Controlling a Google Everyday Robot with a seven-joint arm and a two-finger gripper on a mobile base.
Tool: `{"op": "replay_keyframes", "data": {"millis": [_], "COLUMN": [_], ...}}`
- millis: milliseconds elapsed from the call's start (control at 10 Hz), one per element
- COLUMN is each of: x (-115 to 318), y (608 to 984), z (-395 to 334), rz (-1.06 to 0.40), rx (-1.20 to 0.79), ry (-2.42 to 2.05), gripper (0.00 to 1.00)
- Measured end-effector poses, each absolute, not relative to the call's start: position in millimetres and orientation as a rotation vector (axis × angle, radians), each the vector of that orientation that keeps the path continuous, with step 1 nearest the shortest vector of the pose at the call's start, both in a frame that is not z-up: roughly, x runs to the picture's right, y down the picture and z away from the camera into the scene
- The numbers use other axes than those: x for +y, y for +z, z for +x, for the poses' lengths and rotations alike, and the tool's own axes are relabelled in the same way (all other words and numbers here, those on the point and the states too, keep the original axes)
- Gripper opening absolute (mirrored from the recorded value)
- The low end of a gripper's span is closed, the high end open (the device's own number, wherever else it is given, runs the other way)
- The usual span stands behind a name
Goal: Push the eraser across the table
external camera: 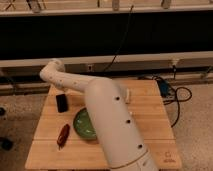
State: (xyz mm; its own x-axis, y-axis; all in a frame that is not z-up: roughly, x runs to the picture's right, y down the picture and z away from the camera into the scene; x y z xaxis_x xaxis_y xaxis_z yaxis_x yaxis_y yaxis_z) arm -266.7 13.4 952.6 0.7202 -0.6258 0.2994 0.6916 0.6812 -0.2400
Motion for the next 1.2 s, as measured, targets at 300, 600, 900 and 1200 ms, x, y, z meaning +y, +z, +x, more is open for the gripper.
{"op": "replay_keyframes", "data": {"millis": [300,600,900,1200], "x": [23.9,31.4,36.6,40.1], "y": [946.3,940.6,935.3,930.2], "z": [-267.7,-270.1,-264.8,-265.1], "rz": [-0.347,-0.346,-0.347,-0.348], "rx": [-0.221,-0.237,-0.251,-0.265], "ry": [-0.757,-0.759,-0.750,-0.751], "gripper": [0.04,0.04,0.04,0.04]}}
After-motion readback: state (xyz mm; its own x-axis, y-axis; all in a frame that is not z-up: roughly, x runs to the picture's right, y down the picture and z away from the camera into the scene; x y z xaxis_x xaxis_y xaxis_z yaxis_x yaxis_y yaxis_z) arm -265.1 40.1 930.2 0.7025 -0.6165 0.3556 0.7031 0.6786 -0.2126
